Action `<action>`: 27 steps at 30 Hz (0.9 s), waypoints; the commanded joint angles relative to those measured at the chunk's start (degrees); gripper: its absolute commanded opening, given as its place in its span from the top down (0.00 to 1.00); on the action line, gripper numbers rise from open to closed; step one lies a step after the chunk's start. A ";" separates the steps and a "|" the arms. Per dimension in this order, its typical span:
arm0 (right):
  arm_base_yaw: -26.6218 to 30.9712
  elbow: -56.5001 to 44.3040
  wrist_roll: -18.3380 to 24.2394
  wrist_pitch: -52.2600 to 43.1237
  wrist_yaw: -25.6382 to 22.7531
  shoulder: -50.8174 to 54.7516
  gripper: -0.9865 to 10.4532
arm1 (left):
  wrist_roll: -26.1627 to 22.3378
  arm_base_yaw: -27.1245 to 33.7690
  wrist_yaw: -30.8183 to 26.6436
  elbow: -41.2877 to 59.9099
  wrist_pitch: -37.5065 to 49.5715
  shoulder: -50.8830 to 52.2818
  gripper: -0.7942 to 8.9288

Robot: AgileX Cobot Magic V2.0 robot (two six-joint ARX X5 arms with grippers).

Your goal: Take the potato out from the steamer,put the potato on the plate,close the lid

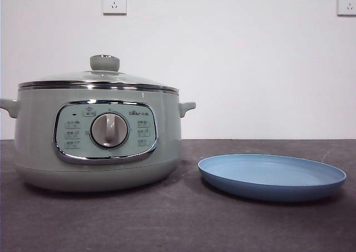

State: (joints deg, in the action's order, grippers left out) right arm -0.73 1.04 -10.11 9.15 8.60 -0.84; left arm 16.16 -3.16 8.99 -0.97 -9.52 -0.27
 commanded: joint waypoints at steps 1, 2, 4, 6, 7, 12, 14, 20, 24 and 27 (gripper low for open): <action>-0.02 -0.66 -0.59 -1.40 0.02 -0.02 0.91 | 0.37 0.15 0.11 0.79 1.92 0.07 0.91; -0.02 -0.66 -0.92 -1.92 0.04 -0.02 0.91 | 0.37 0.15 0.15 0.79 2.34 0.07 0.91; -0.02 -0.66 -3.06 -3.30 0.04 -0.02 0.91 | 0.39 0.15 0.48 0.76 3.43 0.07 0.91; -0.02 -0.52 -7.89 -5.73 0.11 -0.02 0.91 | 0.48 0.15 1.97 0.44 5.07 0.07 0.92; -0.02 -0.15 -10.62 -7.02 0.31 -0.02 0.91 | 0.98 0.15 2.38 -0.13 5.42 0.07 0.92; -0.02 4.85 -18.03 -10.56 -0.02 -0.39 0.92 | 2.93 0.17 1.25 -6.14 4.22 -0.20 0.92; -0.02 8.61 -17.94 -11.06 -0.04 -1.27 0.92 | 2.91 0.15 0.07 -10.12 3.17 -1.25 0.92; -0.02 23.58 -14.84 -10.45 0.46 -9.20 0.92 | -1.05 0.17 0.04 -23.78 2.36 -9.99 0.92; -0.07 34.67 -10.14 -9.84 2.73 -16.52 0.92 | -4.63 0.17 0.50 -33.75 1.90 -17.88 0.92; -0.07 43.12 -6.21 -9.03 7.39 -22.53 0.92 | -6.40 0.17 1.95 -41.99 0.20 -23.89 0.92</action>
State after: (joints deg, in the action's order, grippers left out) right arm -0.73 42.13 -19.68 0.14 15.09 -22.17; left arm 12.14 -3.16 10.24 -40.62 -9.21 -22.72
